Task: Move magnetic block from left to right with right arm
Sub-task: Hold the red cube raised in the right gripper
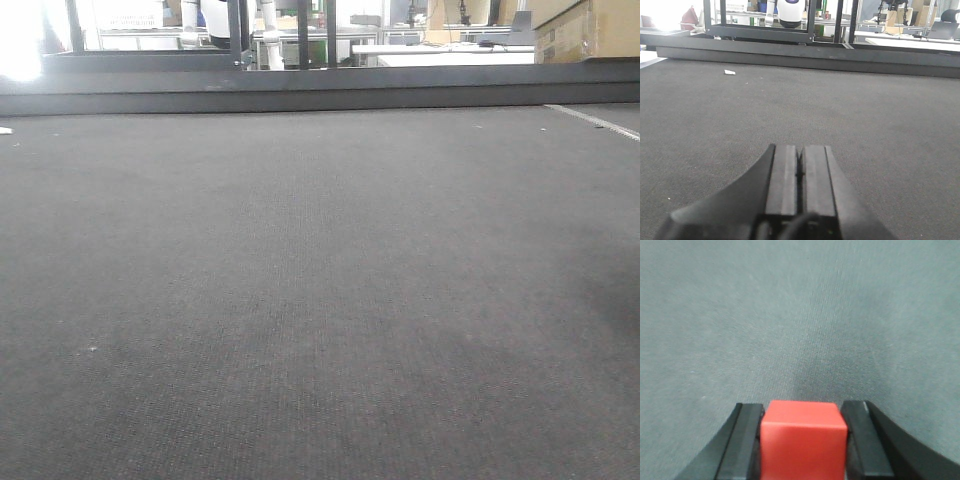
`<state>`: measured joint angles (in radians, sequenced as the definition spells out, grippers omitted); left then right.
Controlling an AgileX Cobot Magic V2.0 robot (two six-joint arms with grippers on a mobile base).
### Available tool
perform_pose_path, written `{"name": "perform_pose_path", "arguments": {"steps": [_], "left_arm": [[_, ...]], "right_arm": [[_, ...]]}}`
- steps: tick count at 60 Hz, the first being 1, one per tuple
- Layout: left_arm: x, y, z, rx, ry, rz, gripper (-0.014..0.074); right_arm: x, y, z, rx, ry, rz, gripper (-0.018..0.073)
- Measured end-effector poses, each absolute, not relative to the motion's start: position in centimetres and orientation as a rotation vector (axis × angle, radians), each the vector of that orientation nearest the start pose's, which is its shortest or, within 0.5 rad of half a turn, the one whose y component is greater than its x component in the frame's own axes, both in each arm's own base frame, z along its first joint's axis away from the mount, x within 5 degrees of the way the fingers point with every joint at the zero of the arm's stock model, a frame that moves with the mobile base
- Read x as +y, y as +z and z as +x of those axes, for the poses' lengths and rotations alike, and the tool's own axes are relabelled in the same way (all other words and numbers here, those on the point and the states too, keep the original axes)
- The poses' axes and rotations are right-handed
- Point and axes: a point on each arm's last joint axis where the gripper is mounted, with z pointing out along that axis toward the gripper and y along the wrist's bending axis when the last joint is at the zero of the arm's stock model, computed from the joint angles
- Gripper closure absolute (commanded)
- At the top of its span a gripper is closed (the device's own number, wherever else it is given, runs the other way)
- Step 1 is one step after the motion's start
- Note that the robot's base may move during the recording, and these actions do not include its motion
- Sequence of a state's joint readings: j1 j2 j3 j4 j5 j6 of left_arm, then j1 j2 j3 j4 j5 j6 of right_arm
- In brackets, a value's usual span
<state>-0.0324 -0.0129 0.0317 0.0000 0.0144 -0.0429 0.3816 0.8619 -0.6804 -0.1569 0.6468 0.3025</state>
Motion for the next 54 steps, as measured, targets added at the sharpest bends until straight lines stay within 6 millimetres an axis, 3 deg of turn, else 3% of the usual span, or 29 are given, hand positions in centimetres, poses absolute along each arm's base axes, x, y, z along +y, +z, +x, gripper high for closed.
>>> {"name": "perform_pose_path", "arguments": {"steps": [33, 44, 54], "left_arm": [[-0.2, 20.2, 5.7, 1.517, -0.060, -0.008, 0.0712], [-0.2, 20.2, 5.7, 1.517, -0.060, -0.008, 0.0713], [-0.2, 20.2, 5.7, 1.517, -0.060, -0.008, 0.0713]], "right_arm": [[1.2, 34.0, 5.3, 1.788, 0.283, -0.150, 0.0344], [0.5, 34.4, 3.7, 1.706, 0.299, -0.139, 0.0344], [0.4, 34.5, 3.4, 1.690, 0.301, -0.138, 0.0344]]}}
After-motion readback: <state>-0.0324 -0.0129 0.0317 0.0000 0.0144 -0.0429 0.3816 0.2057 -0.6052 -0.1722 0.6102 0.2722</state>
